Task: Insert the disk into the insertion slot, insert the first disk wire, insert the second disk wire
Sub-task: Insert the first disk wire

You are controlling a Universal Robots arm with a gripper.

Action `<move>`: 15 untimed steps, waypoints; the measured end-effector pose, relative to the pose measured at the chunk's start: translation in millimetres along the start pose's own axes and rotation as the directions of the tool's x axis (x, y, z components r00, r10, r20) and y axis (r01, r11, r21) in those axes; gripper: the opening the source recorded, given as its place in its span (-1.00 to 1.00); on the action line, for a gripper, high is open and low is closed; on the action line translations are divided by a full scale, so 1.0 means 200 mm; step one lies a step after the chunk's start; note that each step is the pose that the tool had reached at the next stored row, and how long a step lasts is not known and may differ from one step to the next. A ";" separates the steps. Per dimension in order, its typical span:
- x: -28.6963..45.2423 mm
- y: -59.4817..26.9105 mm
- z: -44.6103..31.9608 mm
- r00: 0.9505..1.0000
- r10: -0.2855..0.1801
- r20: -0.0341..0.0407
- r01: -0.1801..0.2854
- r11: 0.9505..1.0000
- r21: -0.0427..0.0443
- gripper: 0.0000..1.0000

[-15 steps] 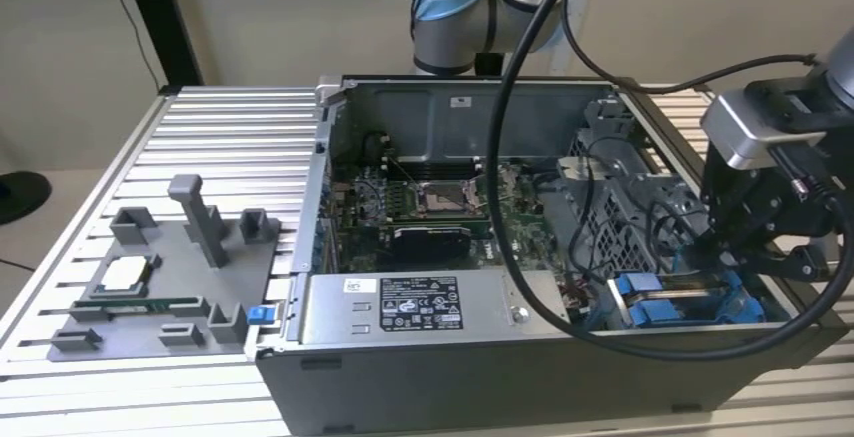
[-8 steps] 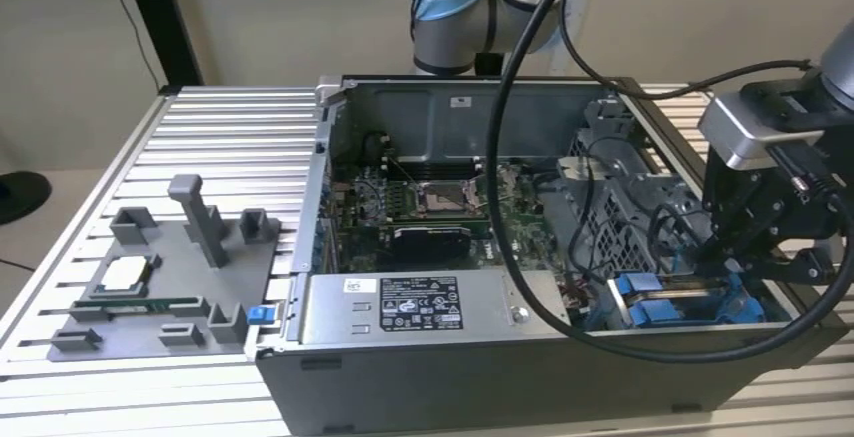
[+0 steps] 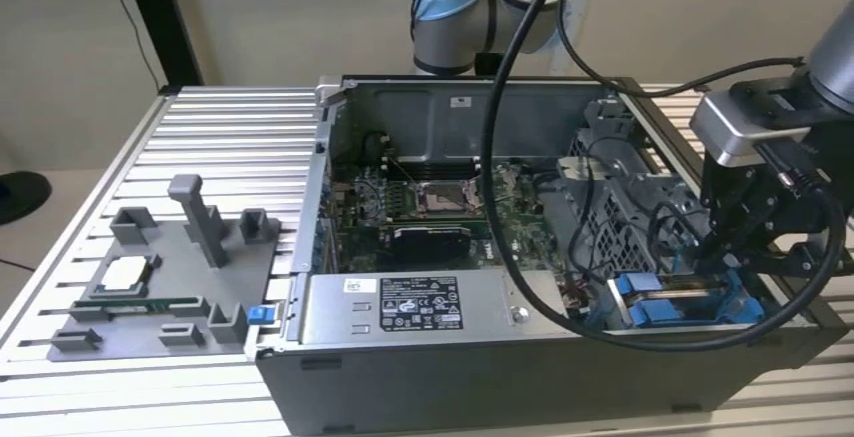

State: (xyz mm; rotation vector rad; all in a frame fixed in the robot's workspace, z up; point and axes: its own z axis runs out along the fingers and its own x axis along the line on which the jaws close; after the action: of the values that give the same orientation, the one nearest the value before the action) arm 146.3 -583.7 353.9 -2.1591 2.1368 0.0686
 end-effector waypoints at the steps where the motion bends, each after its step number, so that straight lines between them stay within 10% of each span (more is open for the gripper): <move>1: -0.004 0.000 0.003 1.000 0.001 0.000 -0.001 1.000 0.001 -1.00; 6: -0.024 0.001 0.025 1.000 0.001 -0.005 -0.001 1.000 0.013 -1.00; 11: -0.028 0.001 0.042 0.999 -0.001 -0.042 0.002 1.000 0.022 -1.00; 15: -0.035 0.002 0.048 0.999 -0.002 -0.048 0.003 1.000 0.026 -1.00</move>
State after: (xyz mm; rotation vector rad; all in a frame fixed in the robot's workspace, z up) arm 146.2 -575.7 345.0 -2.1708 2.1483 -0.0112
